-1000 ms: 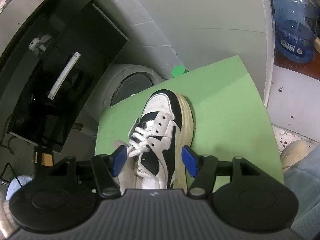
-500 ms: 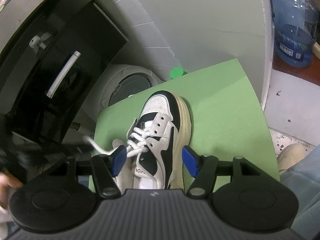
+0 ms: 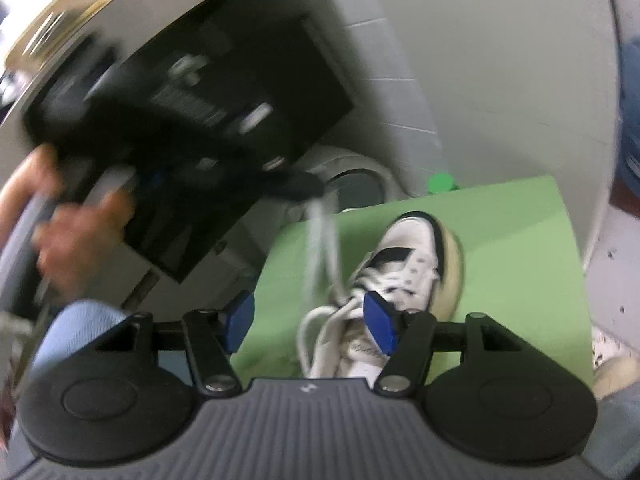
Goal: Lace up shoes with both hands
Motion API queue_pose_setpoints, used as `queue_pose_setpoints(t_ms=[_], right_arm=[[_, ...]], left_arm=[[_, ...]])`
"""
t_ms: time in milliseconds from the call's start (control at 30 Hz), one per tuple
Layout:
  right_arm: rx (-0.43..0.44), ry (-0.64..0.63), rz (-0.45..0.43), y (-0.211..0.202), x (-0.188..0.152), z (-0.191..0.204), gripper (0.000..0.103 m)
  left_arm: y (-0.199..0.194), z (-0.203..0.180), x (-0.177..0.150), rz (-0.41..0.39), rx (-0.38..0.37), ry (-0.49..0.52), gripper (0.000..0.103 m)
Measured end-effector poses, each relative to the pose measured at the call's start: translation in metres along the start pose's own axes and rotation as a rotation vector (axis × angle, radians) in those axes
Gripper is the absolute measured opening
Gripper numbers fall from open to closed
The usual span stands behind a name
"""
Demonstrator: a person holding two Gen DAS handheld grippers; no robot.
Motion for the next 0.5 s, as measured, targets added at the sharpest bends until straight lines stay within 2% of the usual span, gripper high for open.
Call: queue_pose_setpoints(t_ms=[33,167,200,233,267,300,400,500], right_arm=[[-0.001,-0.007,0.015,0.006,-0.001,0.002,0.053],[-0.039,0.050,0.006,0.028,0.007,-0.006,0.053],[-0.038,0.069,-0.002,0.032,0.010,-0.008,0.048],[-0.039,0.077,-0.004,0.036,0.012,-0.011,0.026],[-0.043,0.075,0.000,0.040,0.014,-0.012,0.010],[-0.051,0.074,0.001,0.042,0.014,-0.013,0.004],[-0.039,0.102,-0.031,0.035,0.016,-0.017,0.004],[0.067,0.215,-0.063,0.018,0.021,-0.023,0.004]], left_arm=[[0.003,-0.002,0.002,0.011,-0.002,-0.012,0.004],[0.012,0.002,0.005,0.050,-0.018,-0.049,0.004],[0.012,0.003,0.006,0.052,-0.018,-0.047,0.004],[0.013,0.004,0.006,0.054,-0.019,-0.047,0.004],[0.012,0.005,0.005,0.053,-0.022,-0.043,0.004],[0.009,0.004,0.005,0.047,-0.028,-0.026,0.004],[-0.002,0.001,0.002,0.013,-0.044,0.056,0.005],[-0.022,-0.005,-0.009,-0.030,-0.061,0.190,0.018]])
Point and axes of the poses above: each gripper's, at about its wrist camera, not at the fingertips, and y roughly the way its jaws point, z to its left, x to its top, the point moved 4 cm from there along y, roughly the way its jaws point, and after that the axes turned 3 degrees about -z, right-handed, at the moved point
